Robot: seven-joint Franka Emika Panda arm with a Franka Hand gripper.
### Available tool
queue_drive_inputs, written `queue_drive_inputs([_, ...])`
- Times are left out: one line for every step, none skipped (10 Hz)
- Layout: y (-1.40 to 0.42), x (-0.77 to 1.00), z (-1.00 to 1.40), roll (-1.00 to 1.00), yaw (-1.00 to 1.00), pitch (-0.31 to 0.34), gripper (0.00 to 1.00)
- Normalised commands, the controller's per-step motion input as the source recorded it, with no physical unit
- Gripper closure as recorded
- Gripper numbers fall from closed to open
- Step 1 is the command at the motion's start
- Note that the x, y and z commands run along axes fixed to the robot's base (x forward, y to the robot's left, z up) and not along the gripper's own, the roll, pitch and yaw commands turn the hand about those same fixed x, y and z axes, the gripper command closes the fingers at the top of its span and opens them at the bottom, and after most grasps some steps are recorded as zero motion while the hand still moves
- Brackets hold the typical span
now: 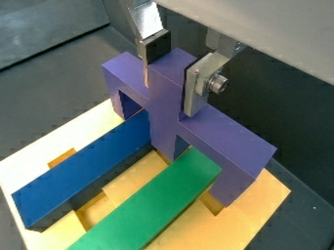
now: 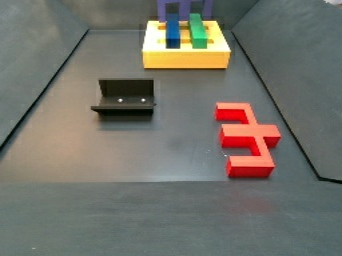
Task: Pick up the purple object. Move up. Move to above the board. Insert the purple object.
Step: Insert the purple object.
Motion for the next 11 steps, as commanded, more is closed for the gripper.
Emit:
queue_drive_inputs([-0.08, 0.08, -0.19, 0.0, 0.0, 0.0, 1.0])
queue_drive_inputs([-0.1, -0.06, 0.0, 0.0, 0.0, 0.0, 1.0])
queue_drive_inputs([-0.07, 0.0, -0.05, 0.0, 0.0, -0.026, 1.0])
queue_drive_inputs([0.0, 0.0, -0.24, 0.0, 0.0, -0.056, 1.0])
queue_drive_inputs([0.0, 0.0, -0.26, 0.0, 0.0, -0.066, 1.0])
queue_drive_inputs([0.0, -0.08, -0.2, 0.0, 0.0, -0.084, 1.0])
queue_drive_inputs([0.0, -0.2, -0.23, 0.0, 0.0, -0.087, 1.0])
queue_drive_inputs([-0.13, -0.03, -0.1, -0.05, 0.0, -0.107, 1.0])
queue_drive_inputs([-0.18, 0.0, 0.0, -0.05, 0.0, -0.054, 1.0])
queue_drive_inputs([-0.17, 0.0, 0.0, -0.06, 0.0, -0.059, 1.0])
queue_drive_inputs([-0.12, 0.0, 0.0, -0.07, 0.0, -0.059, 1.0])
